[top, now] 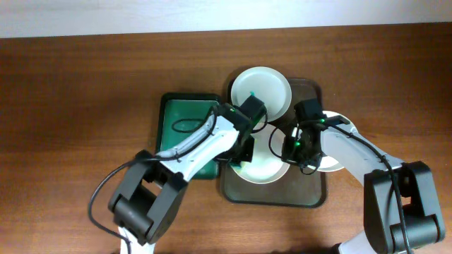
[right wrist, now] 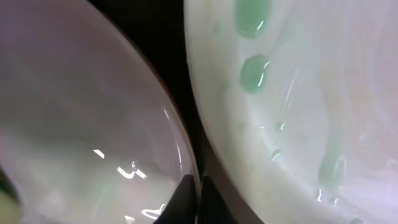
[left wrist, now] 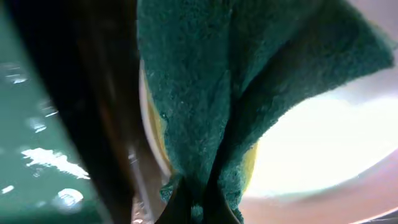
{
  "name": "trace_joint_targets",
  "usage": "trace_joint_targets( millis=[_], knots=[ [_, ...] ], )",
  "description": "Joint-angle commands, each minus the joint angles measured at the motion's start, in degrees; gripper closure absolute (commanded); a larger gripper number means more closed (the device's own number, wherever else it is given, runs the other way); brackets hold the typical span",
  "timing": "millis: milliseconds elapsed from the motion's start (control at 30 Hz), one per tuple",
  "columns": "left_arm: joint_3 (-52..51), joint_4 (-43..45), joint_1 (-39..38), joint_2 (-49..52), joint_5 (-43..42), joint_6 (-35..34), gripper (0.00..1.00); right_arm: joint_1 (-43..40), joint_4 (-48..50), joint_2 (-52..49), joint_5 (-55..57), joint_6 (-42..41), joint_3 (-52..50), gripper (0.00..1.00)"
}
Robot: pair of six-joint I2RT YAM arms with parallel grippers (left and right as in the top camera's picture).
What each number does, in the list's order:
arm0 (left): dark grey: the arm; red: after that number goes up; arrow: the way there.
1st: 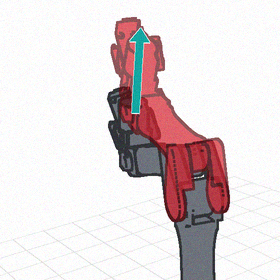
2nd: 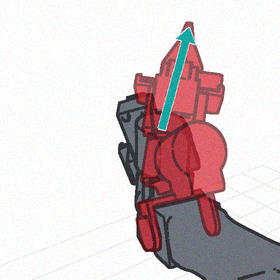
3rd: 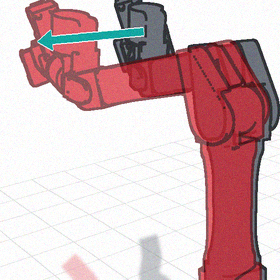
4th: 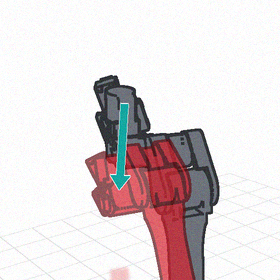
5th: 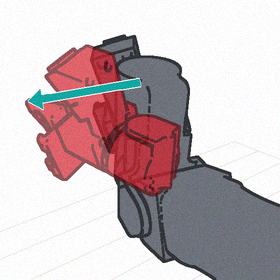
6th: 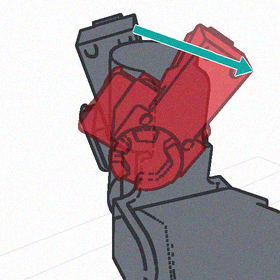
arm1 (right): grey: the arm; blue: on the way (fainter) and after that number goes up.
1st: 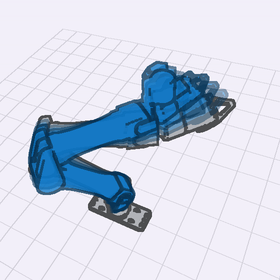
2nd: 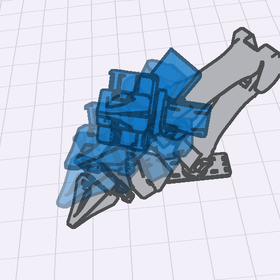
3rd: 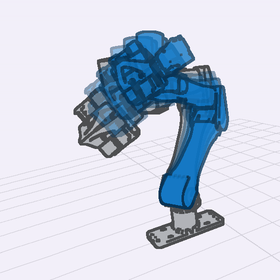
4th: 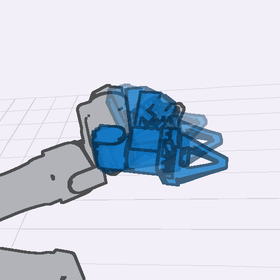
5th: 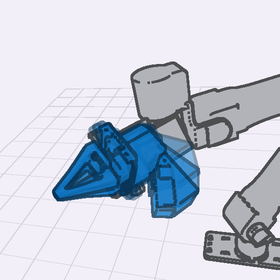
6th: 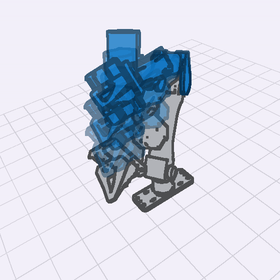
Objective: Clean dirty plates on tray and stack at the side
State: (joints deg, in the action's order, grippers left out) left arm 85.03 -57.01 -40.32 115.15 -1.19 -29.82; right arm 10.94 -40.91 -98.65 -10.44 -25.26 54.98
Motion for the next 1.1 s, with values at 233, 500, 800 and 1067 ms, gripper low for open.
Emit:
trace_joint_targets(
  millis=[233,500,800,1067],
  knots=[
    [-0.5,-3.0,8.8,-19.2,-4.3,3.6,1.00,-0.1,-0.1,-0.7,1.8,14.5,0.7,0.86],
    [-12.9,3.9,14.3,-19.1,4.7,3.6,1.00,-0.1,2.5,-0.6,-3.1,14.3,1.0,0.96],
    [-16.3,8.1,14.3,-21.1,5.1,3.6,0.55,-0.1,-4.7,15.7,4.9,14.1,1.6,0.96],
    [-14.8,6.4,14.6,-36.9,5.1,3.8,0.28,7.0,-9.2,31.2,30.6,6.1,1.6,0.96]
  ],
)
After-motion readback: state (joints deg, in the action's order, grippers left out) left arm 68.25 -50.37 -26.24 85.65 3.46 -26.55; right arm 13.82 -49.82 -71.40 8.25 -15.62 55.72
